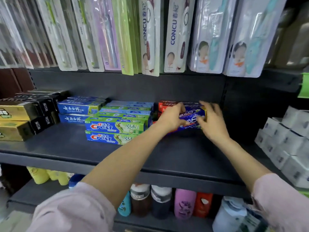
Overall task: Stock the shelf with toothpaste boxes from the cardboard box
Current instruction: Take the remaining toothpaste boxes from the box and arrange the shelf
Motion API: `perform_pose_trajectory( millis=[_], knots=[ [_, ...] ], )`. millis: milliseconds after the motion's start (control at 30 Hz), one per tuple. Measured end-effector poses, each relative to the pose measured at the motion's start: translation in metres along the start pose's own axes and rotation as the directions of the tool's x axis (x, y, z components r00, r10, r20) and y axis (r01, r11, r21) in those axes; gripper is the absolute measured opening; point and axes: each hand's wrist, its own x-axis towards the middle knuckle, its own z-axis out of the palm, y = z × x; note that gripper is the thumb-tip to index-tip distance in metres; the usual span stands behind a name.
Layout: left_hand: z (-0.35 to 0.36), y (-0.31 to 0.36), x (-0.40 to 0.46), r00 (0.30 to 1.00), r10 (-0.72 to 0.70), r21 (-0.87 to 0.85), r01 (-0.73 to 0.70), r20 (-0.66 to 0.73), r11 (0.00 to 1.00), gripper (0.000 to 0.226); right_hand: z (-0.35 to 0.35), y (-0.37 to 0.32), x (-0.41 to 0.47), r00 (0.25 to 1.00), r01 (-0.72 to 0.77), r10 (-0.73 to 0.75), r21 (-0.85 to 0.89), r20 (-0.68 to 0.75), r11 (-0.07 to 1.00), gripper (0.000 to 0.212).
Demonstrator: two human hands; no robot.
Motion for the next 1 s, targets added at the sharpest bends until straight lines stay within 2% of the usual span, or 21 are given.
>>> perform_pose_trajectory(
  millis=[67,167,267,400,533,667,733,800,900,1000],
  knots=[
    [0.006,-0.003,0.012,0.999,0.015,0.204,-0.025,0.052,0.979,0.049,0.002,0.007,-0.007,0.988,0.119,-0.093,-0.224,0.122,0.967,0.044],
    [0.018,-0.008,0.020,0.997,0.034,0.444,-0.062,0.070,0.894,0.041,0.008,0.020,-0.011,0.949,0.116,-0.020,-0.291,0.315,0.950,0.043],
    [0.034,-0.017,0.017,0.999,0.045,0.549,-0.038,0.000,0.835,0.040,0.012,0.027,-0.015,0.921,0.165,0.004,-0.397,0.390,0.903,0.050],
    [0.042,-0.020,0.013,0.999,-0.022,0.505,0.038,-0.038,0.862,0.049,0.015,0.024,-0.015,0.923,0.153,0.033,-0.443,0.383,0.884,0.054],
    [0.043,-0.012,0.001,0.996,-0.010,0.438,0.049,-0.093,0.898,0.047,0.009,0.019,-0.017,0.895,0.087,0.062,-0.309,0.441,0.947,0.056],
    [0.042,0.002,-0.029,0.978,0.048,0.370,0.032,-0.204,0.928,0.039,-0.013,0.007,-0.039,0.941,0.008,0.044,-0.152,0.336,0.988,0.049],
    [0.044,0.009,-0.051,0.964,0.061,0.273,0.012,-0.258,0.962,0.030,-0.029,-0.003,-0.057,0.967,-0.019,0.039,-0.081,0.253,0.997,0.040],
    [0.048,0.017,-0.081,0.951,0.039,0.107,-0.006,-0.307,0.994,0.021,-0.046,-0.013,-0.081,0.979,-0.014,0.024,-0.048,0.203,0.999,0.032],
    [0.054,0.029,-0.134,0.954,-0.002,-0.129,-0.038,-0.300,0.991,0.010,-0.065,-0.024,-0.125,0.979,0.009,0.005,-0.068,0.204,0.998,0.029],
    [0.062,0.036,-0.186,0.975,0.015,-0.142,-0.047,-0.221,0.989,0.004,-0.077,-0.032,-0.174,0.972,-0.031,0.055,-0.106,0.230,0.994,0.027]
  ],
)
